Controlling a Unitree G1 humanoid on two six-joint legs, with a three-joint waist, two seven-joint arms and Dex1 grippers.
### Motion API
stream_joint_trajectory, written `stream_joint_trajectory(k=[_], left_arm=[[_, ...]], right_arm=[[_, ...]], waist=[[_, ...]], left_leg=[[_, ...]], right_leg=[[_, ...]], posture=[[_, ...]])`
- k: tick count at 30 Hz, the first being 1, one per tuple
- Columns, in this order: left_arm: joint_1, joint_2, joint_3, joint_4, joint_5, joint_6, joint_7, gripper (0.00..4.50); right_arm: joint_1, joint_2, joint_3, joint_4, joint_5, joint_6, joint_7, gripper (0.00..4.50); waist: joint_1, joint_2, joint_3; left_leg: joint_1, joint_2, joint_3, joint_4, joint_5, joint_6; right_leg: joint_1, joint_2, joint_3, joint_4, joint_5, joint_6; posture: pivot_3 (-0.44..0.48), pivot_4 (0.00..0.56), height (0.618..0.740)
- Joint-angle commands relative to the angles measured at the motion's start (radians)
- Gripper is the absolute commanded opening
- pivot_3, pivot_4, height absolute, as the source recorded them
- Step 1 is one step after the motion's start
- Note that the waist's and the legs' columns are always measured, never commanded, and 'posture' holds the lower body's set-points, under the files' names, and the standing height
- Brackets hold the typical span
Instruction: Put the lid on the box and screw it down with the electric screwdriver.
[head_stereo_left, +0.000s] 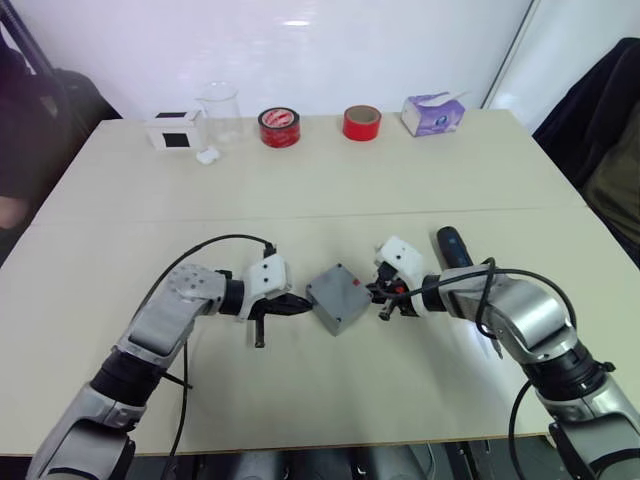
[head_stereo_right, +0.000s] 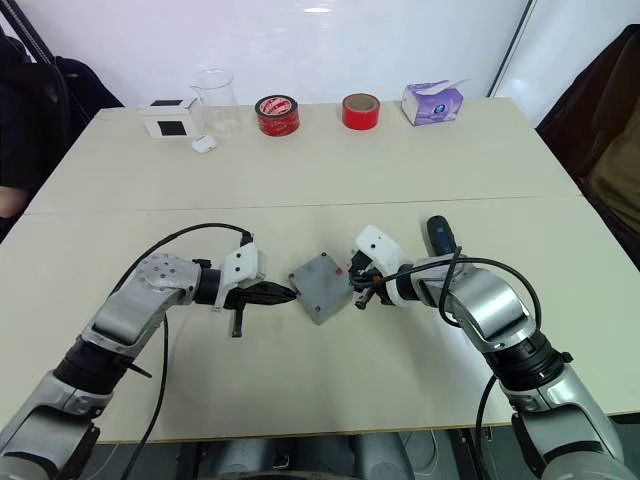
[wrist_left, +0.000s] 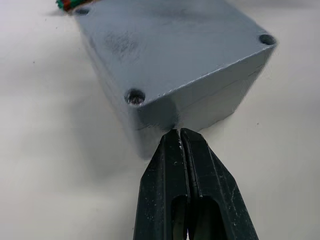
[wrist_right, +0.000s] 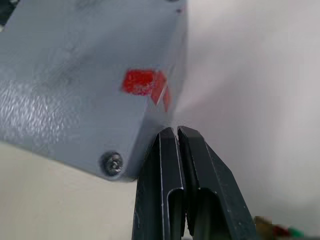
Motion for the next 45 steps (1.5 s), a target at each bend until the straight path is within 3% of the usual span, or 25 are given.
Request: stream_joint_trajectory(k=[1,16,22,27,30,33,38,39,45], left_arm=[[-0.035,-0.006,0.011,0.002,0.005,-0.023,0.003,0.00],[-0.048,-0.001,0.011,0.046,0.030,-0.061,-0.006,0.00],[-0.032,0.042,0.058,-0.021,-0.012,-0.021,-0.023,0.00],[-0.042,0.048,0.111,-0.072,-0.075,0.023,-0.016,0.00],[-0.077,0.054,0.149,-0.131,-0.140,0.082,-0.022,0.00],[-0.112,0.046,0.169,-0.154,-0.172,0.112,-0.005,0.00],[-0.157,0.027,0.180,-0.178,-0.209,0.155,0.023,0.00],[-0.161,0.027,0.179,-0.180,-0.210,0.157,0.026,0.00],[-0.167,0.026,0.170,-0.178,-0.205,0.154,0.038,0.00]], right_arm=[[0.003,0.004,-0.030,-0.095,0.044,0.036,0.019,0.07],[0.014,0.022,-0.042,-0.163,0.067,0.104,-0.004,0.07],[0.017,-0.040,-0.106,-0.126,0.009,0.009,-0.018,0.07],[0.024,-0.026,-0.169,-0.056,-0.025,-0.104,-0.036,0.07],[0.012,0.003,-0.191,0.037,-0.055,-0.189,-0.046,0.76],[0.003,0.033,-0.205,0.105,-0.074,-0.239,-0.065,2.21],[-0.025,0.097,-0.234,0.219,-0.078,-0.274,-0.087,4.25],[-0.032,0.107,-0.237,0.240,-0.074,-0.276,-0.084,4.42],[-0.078,0.151,-0.251,0.338,-0.078,-0.295,-0.087,4.42]], waist=[[0.000,0.000,0.000],[0.000,0.000,0.000],[0.000,0.000,0.000],[0.000,0.000,0.000],[-0.001,0.000,0.000],[0.001,-0.001,0.000],[-0.002,-0.001,0.000],[-0.003,-0.001,0.000],[-0.003,-0.001,0.000]], left_leg=[[0.000,0.000,0.000,0.000,0.000,0.000],[0.000,0.000,0.000,0.000,0.000,0.000],[0.000,0.000,0.000,0.000,0.000,0.000],[0.000,0.000,0.000,0.000,0.000,0.000],[0.000,0.000,0.000,0.000,0.000,0.000],[0.000,0.000,0.000,0.000,0.000,-0.001],[0.000,0.000,0.000,0.000,0.001,-0.001],[0.000,0.000,0.000,0.000,0.001,-0.001],[0.000,0.000,0.000,0.000,0.001,-0.002]], right_leg=[[0.000,0.000,0.000,0.000,0.000,0.000],[0.000,0.000,0.000,0.000,0.000,0.000],[0.000,0.000,0.000,0.000,0.000,0.000],[0.000,0.000,0.000,0.000,0.000,0.000],[0.000,0.000,0.000,0.000,0.000,0.000],[0.000,0.000,0.000,0.001,0.000,0.000],[0.000,0.001,0.000,0.001,0.000,0.000],[0.000,0.001,0.000,0.001,0.000,0.000],[0.000,0.001,0.000,0.001,0.000,0.000]], posture=[[0.000,0.150,0.740],[0.000,0.150,0.740],[0.000,0.150,0.740],[0.000,0.150,0.740],[0.000,0.150,0.740],[0.000,0.150,0.740],[0.000,0.150,0.740],[0.000,0.150,0.740],[0.000,0.150,0.740]])
